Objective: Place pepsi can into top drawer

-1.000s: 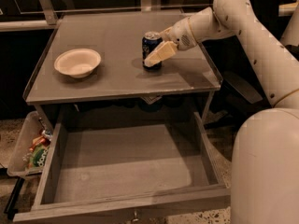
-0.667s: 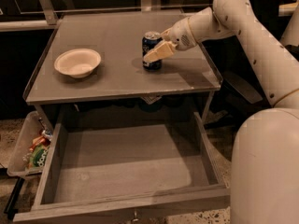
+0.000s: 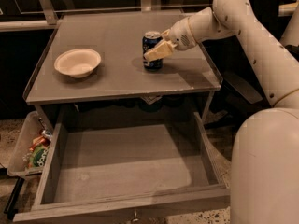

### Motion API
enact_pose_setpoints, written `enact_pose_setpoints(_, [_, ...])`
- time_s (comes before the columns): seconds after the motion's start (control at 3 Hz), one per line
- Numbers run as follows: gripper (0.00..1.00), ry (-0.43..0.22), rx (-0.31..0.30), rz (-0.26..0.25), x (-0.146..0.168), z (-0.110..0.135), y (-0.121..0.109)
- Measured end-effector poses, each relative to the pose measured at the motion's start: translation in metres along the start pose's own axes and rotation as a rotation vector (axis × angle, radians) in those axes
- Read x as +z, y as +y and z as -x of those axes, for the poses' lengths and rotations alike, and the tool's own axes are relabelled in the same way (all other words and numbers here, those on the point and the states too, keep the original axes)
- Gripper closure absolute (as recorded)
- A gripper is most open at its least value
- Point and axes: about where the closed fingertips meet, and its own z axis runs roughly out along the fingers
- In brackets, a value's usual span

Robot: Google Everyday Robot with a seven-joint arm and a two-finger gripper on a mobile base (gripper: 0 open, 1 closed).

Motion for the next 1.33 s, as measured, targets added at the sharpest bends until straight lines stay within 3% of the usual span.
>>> enact_pose_setpoints(0.33, [1.00,0.000,0.000,0.000,0.000,0.000,0.000])
enact_pose_setpoints(0.67, [1.00,0.019,0.015,-0.020,-0.008,-0.003,0.013])
enact_pose_setpoints(1.33, [1.00,0.032,0.081,-0.181,-0.070,-0.005,0.075])
